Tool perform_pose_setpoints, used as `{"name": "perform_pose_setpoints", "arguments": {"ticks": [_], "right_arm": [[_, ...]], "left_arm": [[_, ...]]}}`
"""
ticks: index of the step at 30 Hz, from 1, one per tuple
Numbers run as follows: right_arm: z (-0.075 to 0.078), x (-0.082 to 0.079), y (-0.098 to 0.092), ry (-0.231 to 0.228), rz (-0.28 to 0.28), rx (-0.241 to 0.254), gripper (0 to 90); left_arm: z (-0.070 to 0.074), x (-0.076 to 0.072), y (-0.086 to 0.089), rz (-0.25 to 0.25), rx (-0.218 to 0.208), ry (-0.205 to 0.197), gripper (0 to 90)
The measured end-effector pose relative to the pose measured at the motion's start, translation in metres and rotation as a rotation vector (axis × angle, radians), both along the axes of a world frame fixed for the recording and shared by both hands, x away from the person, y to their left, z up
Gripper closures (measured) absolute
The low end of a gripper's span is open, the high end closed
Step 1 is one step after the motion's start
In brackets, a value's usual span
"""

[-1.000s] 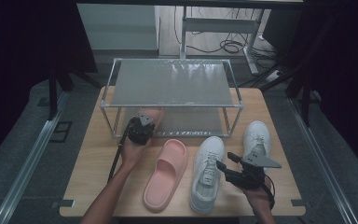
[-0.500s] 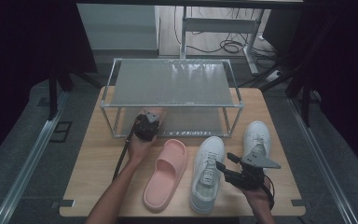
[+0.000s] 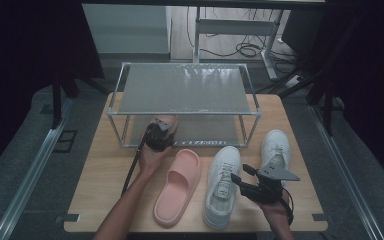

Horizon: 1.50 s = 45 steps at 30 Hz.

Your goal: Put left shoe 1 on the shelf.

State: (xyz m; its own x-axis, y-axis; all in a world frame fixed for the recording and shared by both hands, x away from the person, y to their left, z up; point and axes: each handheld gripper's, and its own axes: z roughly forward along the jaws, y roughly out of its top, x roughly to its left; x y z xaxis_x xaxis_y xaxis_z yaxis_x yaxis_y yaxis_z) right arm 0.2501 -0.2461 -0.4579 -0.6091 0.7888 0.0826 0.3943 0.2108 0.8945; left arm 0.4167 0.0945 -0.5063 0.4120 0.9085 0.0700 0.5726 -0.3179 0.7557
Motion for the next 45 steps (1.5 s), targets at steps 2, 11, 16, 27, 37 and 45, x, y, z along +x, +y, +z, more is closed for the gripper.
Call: {"name": "perform_pose_setpoints", "arguments": {"ticks": [2, 11, 16, 27, 37, 45], "right_arm": [[0.0, 0.0, 0.0, 0.0, -0.001, 0.0, 42.5], [0.002, -0.001, -0.002, -0.004, -0.005, 0.002, 42.6], [0.002, -0.001, -0.004, -0.004, -0.012, 0.004, 42.5], [0.002, -0.001, -0.003, -0.006, -0.012, 0.002, 42.4], [0.002, -0.001, -0.003, -0.005, -0.013, 0.0, 42.4], [0.001, -0.001, -0.002, -0.006, -0.011, -0.003, 42.4]], "left_arm": [[0.006, -0.005, 0.003, -0.015, -0.024, 0.009, 50.0], [0.021, -0.039, 0.016, -0.054, -0.034, -0.011, 59.0], [0.025, -0.057, 0.027, -0.086, -0.017, -0.023, 70.9], [0.023, -0.09, 0.049, -0.129, -0.082, 0.001, 89.2], [0.018, -0.115, 0.069, -0.15, -0.105, 0.036, 89.7], [0.005, -0.123, 0.076, -0.149, -0.075, 0.069, 89.8]]}}
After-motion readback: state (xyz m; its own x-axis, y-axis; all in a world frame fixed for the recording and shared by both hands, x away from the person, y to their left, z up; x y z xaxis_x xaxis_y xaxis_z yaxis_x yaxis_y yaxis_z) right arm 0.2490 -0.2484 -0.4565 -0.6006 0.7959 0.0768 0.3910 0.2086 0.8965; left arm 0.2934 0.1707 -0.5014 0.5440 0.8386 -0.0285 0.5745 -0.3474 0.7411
